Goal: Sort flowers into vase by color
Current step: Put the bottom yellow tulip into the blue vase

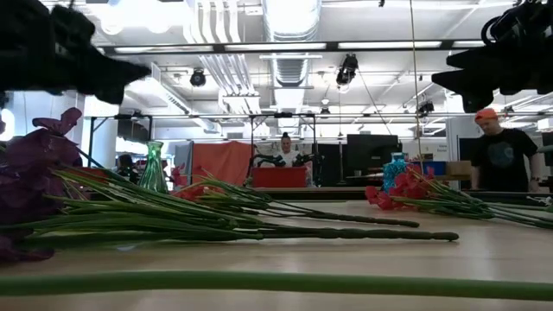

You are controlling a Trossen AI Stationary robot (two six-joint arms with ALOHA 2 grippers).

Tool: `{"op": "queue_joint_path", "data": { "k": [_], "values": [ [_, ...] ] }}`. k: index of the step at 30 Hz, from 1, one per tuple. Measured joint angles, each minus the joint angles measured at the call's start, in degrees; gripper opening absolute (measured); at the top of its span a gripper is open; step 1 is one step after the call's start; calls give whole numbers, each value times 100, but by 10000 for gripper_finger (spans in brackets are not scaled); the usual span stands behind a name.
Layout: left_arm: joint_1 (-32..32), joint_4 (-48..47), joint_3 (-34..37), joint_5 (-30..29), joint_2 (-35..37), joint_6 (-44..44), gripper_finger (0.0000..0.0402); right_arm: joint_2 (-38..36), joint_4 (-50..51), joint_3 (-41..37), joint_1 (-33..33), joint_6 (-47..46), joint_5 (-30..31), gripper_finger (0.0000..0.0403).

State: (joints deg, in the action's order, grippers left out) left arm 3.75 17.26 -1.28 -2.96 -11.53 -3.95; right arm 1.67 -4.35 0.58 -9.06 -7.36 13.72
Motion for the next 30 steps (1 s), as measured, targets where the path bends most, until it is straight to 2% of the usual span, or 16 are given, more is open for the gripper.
{"op": "queue_joint_path", "data": {
  "k": [4, 9, 12, 20, 22, 25, 27, 30],
  "values": [
    [0, 1091, 0, 13, 0, 244, 0, -2, -41, 0, 0, -880, -1, 215],
    [0, 2267, 2, 26, 0, 532, 0, 0, -49, 0, -2, -966, -4, 215],
    [0, 2713, 1, 15, -2, 1018, 0, 33, -78, 0, -4, -995, 157, 215],
    [-1, 2630, 0, 4, -78, 1959, 0, 119, -158, 0, -4, -2048, 638, 215],
    [-4, 2653, 0, 2, -114, 2272, 0, 152, -377, 0, -2, -2593, 947, 215],
    [-4, 2654, 0, -145, -194, 2720, 0, 178, -456, 72, 0, -3298, 1040, 215],
    [-4, 2636, 0, -300, -286, 2862, 0, 252, -484, 227, -2, -3462, 1033, 215],
    [-2, 2628, 0, -352, -543, 2867, 0, 474, -360, 528, -6, -3159, 863, 215]
  ]
}}
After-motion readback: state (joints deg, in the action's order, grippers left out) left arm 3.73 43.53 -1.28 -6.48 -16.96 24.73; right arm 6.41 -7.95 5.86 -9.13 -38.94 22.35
